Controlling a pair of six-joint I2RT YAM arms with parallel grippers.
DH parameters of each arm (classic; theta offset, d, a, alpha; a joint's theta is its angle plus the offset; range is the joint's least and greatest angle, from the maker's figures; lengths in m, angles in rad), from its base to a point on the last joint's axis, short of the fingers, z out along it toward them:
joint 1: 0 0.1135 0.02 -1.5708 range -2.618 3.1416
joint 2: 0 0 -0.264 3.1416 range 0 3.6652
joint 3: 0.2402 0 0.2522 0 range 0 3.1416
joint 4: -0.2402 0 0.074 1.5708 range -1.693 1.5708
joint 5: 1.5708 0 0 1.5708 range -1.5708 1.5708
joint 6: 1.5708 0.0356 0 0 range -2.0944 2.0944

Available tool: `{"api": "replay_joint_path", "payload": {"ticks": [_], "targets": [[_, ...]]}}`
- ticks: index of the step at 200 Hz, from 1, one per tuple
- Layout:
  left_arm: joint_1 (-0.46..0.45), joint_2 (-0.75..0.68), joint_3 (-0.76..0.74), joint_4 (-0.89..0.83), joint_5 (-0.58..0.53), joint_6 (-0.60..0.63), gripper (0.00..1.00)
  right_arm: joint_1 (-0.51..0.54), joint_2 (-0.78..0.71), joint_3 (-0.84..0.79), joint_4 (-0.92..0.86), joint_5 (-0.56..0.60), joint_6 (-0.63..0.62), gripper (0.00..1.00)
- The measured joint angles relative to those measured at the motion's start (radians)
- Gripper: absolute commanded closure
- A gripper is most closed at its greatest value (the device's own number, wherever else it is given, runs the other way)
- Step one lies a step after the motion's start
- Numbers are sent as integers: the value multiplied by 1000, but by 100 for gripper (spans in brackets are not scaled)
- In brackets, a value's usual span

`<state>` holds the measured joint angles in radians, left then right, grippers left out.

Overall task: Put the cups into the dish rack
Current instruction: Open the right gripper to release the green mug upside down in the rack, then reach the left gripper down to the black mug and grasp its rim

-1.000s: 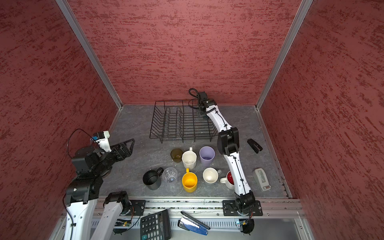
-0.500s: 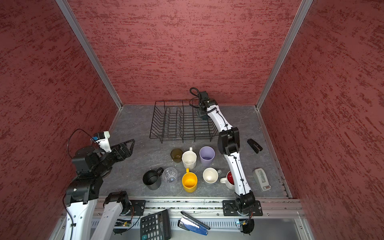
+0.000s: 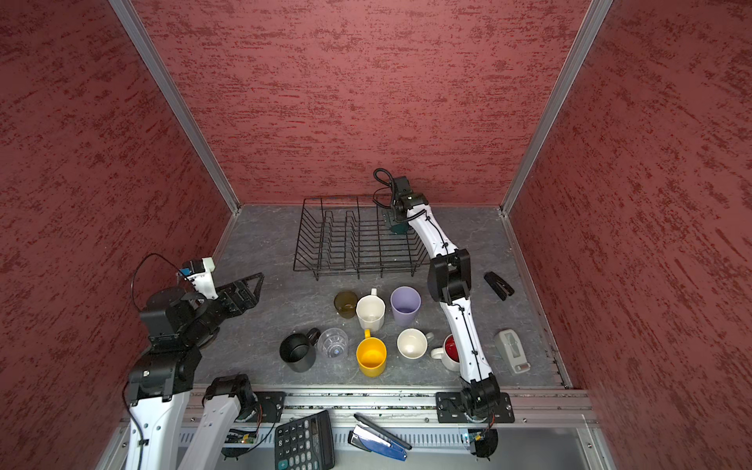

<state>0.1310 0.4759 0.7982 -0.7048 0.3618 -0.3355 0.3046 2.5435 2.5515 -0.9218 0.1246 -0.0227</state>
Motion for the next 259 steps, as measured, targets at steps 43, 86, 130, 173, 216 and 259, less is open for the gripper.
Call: {"api": "replay_joint_path", "payload": {"ticks": [43, 86, 130, 173, 216, 259], "targets": [[0, -7, 0, -15, -1, -5, 0, 0, -95, 0, 25, -69, 31, 1], [0, 0, 7, -77, -25, -24, 0, 0, -211, -5, 63, -144, 62, 1], [0, 27, 18, -174, -23, -63, 1, 1, -401, -246, 169, -219, 98, 1], [0, 34, 18, -243, 7, -102, 4, 9, -663, -654, 347, -281, 147, 1], [0, 67, 18, -271, 34, -130, 10, 22, -875, -950, 471, -296, 180, 1], [-53, 95, 17, -305, 45, -187, 16, 27, -1004, -1116, 492, -289, 181, 1]]}}
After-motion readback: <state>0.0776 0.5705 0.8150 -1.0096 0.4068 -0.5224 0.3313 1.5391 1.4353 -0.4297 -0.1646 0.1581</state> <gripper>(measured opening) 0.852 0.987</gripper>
